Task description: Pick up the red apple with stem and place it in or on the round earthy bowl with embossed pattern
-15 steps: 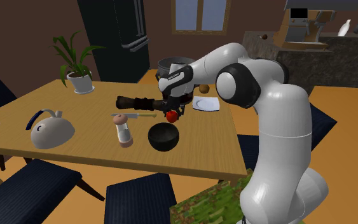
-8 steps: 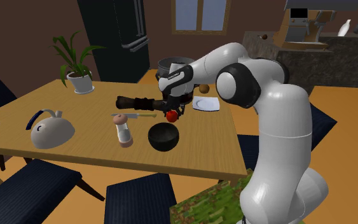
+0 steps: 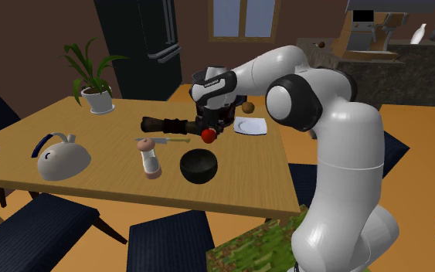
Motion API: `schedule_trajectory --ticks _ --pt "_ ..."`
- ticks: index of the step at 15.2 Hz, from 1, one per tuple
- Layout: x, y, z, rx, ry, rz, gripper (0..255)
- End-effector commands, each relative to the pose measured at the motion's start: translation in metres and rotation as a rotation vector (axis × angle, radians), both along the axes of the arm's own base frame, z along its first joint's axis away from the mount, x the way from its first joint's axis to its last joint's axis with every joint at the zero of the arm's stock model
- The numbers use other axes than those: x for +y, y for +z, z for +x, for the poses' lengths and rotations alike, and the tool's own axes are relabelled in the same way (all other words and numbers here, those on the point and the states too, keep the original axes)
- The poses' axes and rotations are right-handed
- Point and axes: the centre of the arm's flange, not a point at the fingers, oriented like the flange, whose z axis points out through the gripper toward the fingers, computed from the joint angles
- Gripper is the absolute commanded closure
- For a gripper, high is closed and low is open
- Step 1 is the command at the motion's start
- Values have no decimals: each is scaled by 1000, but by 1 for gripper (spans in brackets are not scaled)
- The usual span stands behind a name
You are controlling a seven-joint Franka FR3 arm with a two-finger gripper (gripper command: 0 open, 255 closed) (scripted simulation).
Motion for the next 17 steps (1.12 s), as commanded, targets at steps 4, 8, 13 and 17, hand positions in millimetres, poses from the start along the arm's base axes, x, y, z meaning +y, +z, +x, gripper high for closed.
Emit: schedule_trajectory --ticks 4,8,13,17 --pt "0 26 -1 0 0 0 255" --pt "0 47 -1 0 0 0 255" --pt "0 74 -1 0 0 0 255" --pt "0 95 -1 0 0 0 255"
